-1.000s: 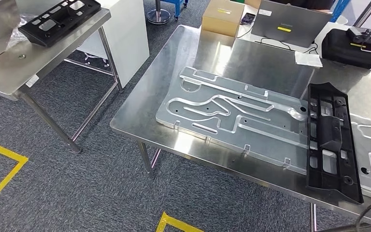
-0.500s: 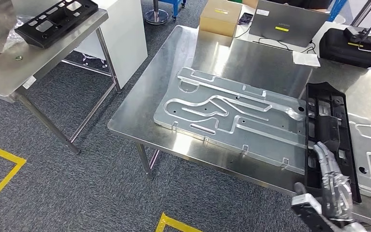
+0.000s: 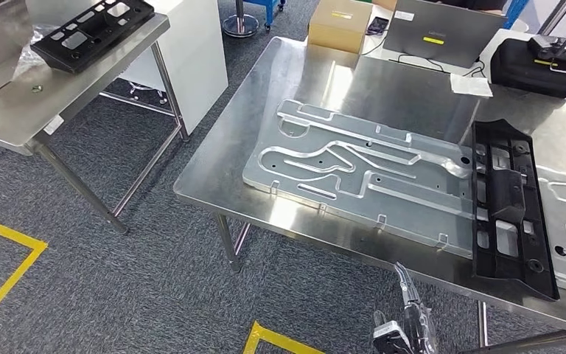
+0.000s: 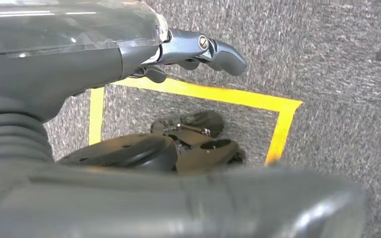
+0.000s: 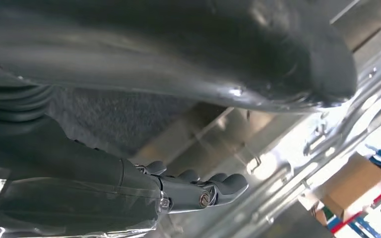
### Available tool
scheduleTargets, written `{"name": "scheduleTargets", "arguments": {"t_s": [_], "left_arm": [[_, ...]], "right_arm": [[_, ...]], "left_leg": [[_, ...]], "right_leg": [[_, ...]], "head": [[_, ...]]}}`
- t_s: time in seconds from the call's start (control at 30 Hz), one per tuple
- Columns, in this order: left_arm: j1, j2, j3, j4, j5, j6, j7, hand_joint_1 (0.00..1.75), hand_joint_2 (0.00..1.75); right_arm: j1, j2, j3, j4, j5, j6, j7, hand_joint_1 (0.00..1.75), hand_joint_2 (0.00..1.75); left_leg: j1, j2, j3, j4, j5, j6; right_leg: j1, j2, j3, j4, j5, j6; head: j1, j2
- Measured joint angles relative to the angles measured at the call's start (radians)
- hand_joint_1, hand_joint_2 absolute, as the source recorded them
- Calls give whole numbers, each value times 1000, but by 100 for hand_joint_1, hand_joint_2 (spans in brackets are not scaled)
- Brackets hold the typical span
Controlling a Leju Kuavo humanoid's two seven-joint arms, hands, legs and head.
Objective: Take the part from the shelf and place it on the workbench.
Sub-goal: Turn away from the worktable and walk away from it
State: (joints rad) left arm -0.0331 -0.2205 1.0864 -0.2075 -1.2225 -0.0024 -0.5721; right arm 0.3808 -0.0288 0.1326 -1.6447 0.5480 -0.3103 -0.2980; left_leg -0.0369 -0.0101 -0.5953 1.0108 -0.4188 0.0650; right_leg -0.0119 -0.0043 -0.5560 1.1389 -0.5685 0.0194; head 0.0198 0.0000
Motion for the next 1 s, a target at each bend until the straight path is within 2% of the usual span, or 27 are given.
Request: {"name": "scheduleTargets", "arguments": {"t_s": [0.03,0.07,0.13,0.2,0.23,0.27,0.33,0.37,0.4,0.43,0.47,0.5,0.53,0.57,0.6,0.63,0.7,0.73,0.77,0.83,0.87,0.9,0.93,0.97,1.0], "left_arm": [[0,-1,0,0,-2,0,0,0,0],[-1,-2,0,0,-5,0,0,0,0],[-1,-3,0,0,-17,3,2,0,0],[-1,-4,-1,0,-35,12,11,0,0],[-1,-3,-2,0,-43,18,18,0,0],[1,-3,-3,0,-53,25,27,0,0],[2,0,-8,0,-70,40,42,0,0],[3,2,-10,0,-76,46,49,0,0],[3,4,-11,0,-81,51,53,0,0],[3,7,-11,0,-85,56,57,0,0],[3,10,-12,0,-90,60,61,0,0],[3,12,-12,0,-98,64,64,0,0],[2,13,-15,0,-105,68,68,0,0],[2,14,-18,0,-111,72,71,0,0],[1,14,-22,0,-117,74,74,0,0],[1,15,-25,0,-122,76,77,0,0],[2,15,-29,0,-128,77,83,0,0],[2,16,-31,0,-131,78,86,0,0],[2,16,-33,0,-133,78,88,0,0],[3,16,-36,0,-138,80,91,0,0],[4,16,-37,0,-140,81,91,0,0],[5,16,-37,0,-143,81,91,0,0],[5,16,-38,0,-145,82,92,0,0],[6,16,-38,0,-146,82,92,0,0],[6,15,-38,0,-148,83,92,0,0]], "right_arm": [[-2,2,2,5,-6,5,2,0,0],[-3,7,3,12,-16,13,2,0,0],[-8,19,4,34,-39,35,-2,0,0],[-13,38,3,73,-64,62,-19,0,0],[-17,50,3,98,-77,77,-32,0,0],[-24,65,3,127,-91,91,-49,0,0],[-43,99,2,199,-116,116,-87,0,0],[-55,115,2,238,-126,125,-106,0,0],[-67,130,1,279,-135,130,-125,0,0],[-79,144,0,316,-143,132,-141,0,0],[-90,156,-1,349,-151,134,-155,0,0],[-102,168,-1,380,-161,135,-167,0,0],[-113,177,-2,404,-170,138,-174,0,0],[-124,185,-2,428,-179,141,-179,0,0],[-134,192,-3,449,-188,144,-183,0,0],[-143,198,-3,469,-195,147,-186,0,0],[-155,204,-5,510,-206,150,-190,0,0],[-159,205,-7,529,-211,151,-192,0,0],[-162,206,-9,545,-215,151,-194,0,0],[-169,208,-14,572,-221,151,-195,0,0],[-172,209,-17,582,-223,151,-196,0,0],[-175,209,-20,591,-225,151,-196,0,0],[-176,209,-22,597,-226,151,-196,0,0],[-177,210,-24,602,-227,151,-196,0,0],[-178,210,-26,606,-228,152,-196,0,0]], "left_leg": [[-3,0,-1,1,3,-2],[-3,0,-2,2,7,-5],[1,1,-4,0,15,-16],[1,1,-8,1,18,-30],[2,1,-15,15,0,-38],[4,1,-26,48,-34,-47],[18,2,-61,164,-129,-66],[26,2,-75,223,-162,-74],[33,3,-75,258,-173,-82],[40,3,-59,260,-162,-89],[46,3,-23,223,-138,-96],[53,4,27,158,-112,-104],[55,3,76,85,-102,-108],[54,0,110,30,-96,-105],[53,-2,127,-3,-99,-98],[49,-5,128,-12,-102,-87],[48,-3,114,-10,-91,-64],[47,-1,105,-11,-82,-53],[47,1,94,-12,-71,-43],[42,4,68,-11,-50,-32],[38,5,54,-10,-40,-29],[33,5,40,-8,-29,-27],[28,6,27,-6,-21,-25],[23,6,14,-4,-12,-24],[18,5,3,-2,-4,-23]], "right_leg": [[8,-1,37,-64,23,-14],[15,-1,61,-108,37,-25],[24,-2,69,-133,50,-35],[19,-3,64,-153,68,-41],[14,-5,60,-161,79,-45],[9,-6,53,-168,91,-46],[4,-8,32,-169,110,-45],[3,-8,20,-167,117,-42],[0,-10,6,-163,125,-38],[-4,-11,-7,-158,131,-34],[-8,-12,-20,-152,137,-28],[-13,-12,-33,-143,142,-22],[-15,-12,-44,-135,146,-16],[-17,-12,-52,-128,151,-9],[-16,-11,-58,-123,156,-1],[-15,-10,-60,-121,162,6],[-17,-7,-63,-120,168,20],[-19,-6,-70,-109,150,24],[-20,-5,-81,-81,115,27],[-17,-3,-114,29,11,26],[-15,-3,-127,90,-27,25],[-11,-2,-129,134,-44,21],[-6,-2,-115,145,-36,15],[0,-1,-85,124,-13,6],[8,0,-38,69,15,-7]], "head": [[-2,0],[-2,0],[-2,0],[0,0],[-1,0],[-3,0],[-6,0],[-6,0],[-6,0],[-6,0],[-6,0],[-6,0],[-7,0],[-7,0],[-7,0],[-6,0],[-6,0],[-5,0],[-5,0],[-4,0],[-4,0],[-4,0],[-4,0],[-5,0],[-5,0]]}}
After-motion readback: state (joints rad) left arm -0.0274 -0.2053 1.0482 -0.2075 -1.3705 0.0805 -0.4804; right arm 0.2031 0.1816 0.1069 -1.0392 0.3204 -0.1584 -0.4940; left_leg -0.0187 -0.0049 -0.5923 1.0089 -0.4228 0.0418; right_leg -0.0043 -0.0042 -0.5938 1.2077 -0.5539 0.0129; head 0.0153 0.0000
